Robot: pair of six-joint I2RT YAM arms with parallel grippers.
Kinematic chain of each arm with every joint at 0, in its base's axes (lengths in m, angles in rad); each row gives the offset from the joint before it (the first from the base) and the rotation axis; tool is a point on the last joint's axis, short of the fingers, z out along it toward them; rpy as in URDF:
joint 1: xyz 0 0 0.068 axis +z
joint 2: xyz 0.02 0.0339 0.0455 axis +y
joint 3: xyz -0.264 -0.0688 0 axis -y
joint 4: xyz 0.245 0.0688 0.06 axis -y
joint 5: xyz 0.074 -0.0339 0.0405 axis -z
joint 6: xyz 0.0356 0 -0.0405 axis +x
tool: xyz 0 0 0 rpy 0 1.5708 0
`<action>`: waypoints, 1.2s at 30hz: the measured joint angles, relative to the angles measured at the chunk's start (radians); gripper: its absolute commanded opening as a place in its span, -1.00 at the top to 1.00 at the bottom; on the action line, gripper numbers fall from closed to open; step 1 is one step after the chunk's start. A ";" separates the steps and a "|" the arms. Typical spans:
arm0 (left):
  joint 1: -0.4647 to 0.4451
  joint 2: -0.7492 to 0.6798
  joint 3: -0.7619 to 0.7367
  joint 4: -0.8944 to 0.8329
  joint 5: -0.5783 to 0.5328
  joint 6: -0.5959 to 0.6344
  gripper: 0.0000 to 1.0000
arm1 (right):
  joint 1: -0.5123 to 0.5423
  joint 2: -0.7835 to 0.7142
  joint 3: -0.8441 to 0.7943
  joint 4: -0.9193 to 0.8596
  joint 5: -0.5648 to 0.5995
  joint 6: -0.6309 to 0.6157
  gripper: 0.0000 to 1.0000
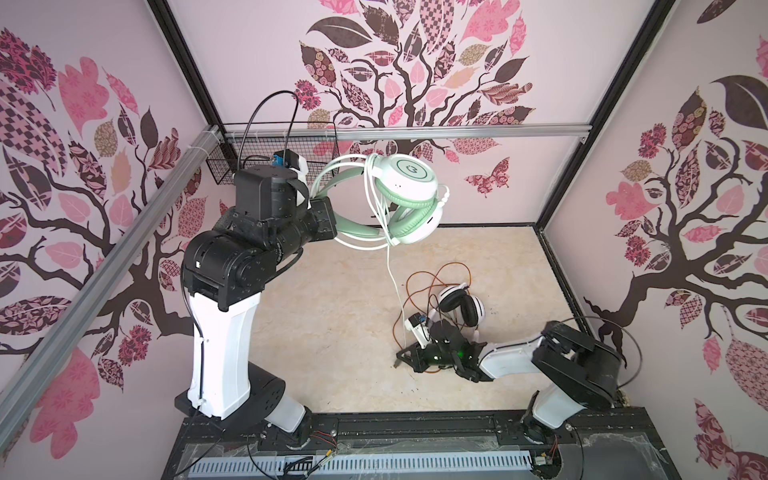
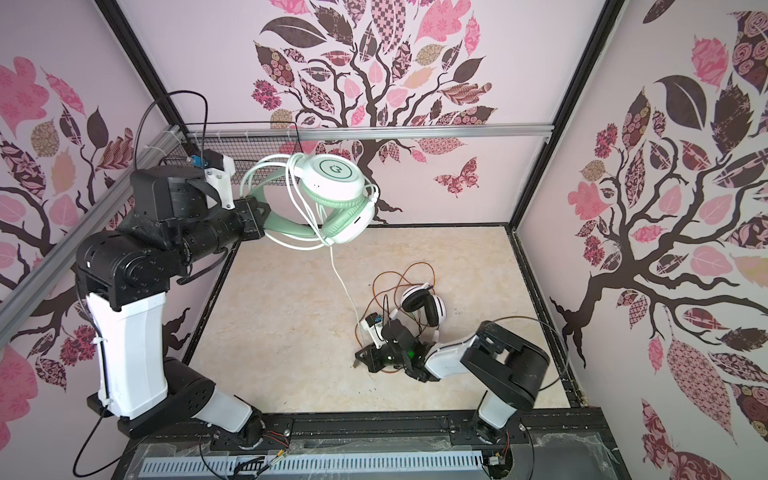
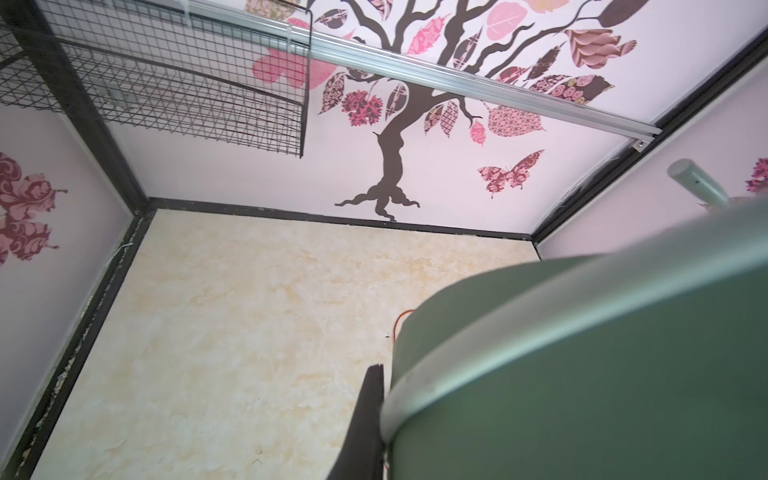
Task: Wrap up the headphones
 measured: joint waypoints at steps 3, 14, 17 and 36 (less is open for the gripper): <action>0.106 0.002 -0.029 0.011 0.045 -0.001 1.00 | 0.059 -0.122 -0.045 -0.071 0.046 0.002 1.00; 0.199 0.012 -0.249 0.117 -0.007 0.008 1.00 | 0.288 -0.419 -0.041 -0.454 0.259 0.011 1.00; 0.206 0.005 -0.373 0.171 -0.092 0.011 1.00 | 0.349 -0.501 -0.025 -0.573 0.318 0.015 1.00; 0.217 0.000 -0.840 0.383 -0.257 0.014 1.00 | 0.571 -0.617 0.489 -1.285 0.592 -0.046 1.00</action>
